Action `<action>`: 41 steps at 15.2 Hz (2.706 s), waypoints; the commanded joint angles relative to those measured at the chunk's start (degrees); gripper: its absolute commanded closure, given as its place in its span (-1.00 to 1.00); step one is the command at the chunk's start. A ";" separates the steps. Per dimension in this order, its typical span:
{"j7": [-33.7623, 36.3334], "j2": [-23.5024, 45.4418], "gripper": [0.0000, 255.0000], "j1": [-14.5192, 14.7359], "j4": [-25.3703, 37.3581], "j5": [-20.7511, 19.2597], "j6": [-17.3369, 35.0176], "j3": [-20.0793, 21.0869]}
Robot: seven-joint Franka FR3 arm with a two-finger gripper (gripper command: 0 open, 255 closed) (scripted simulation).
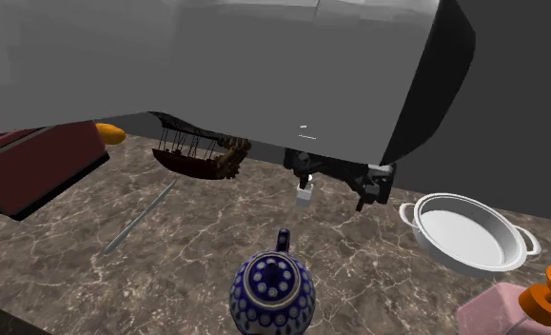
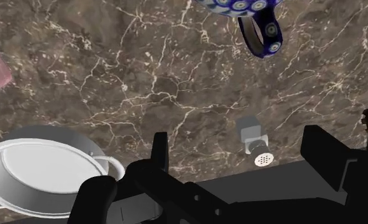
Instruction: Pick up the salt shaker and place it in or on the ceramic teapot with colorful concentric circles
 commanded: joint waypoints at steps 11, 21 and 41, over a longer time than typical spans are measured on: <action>11.06 24.90 -1.00 -1.71 6.08 -10.12 22.28 7.99; 23.45 41.94 -1.00 0.66 15.14 -25.64 30.21 6.77; 24.97 44.75 1.00 1.41 16.18 -27.77 31.80 5.65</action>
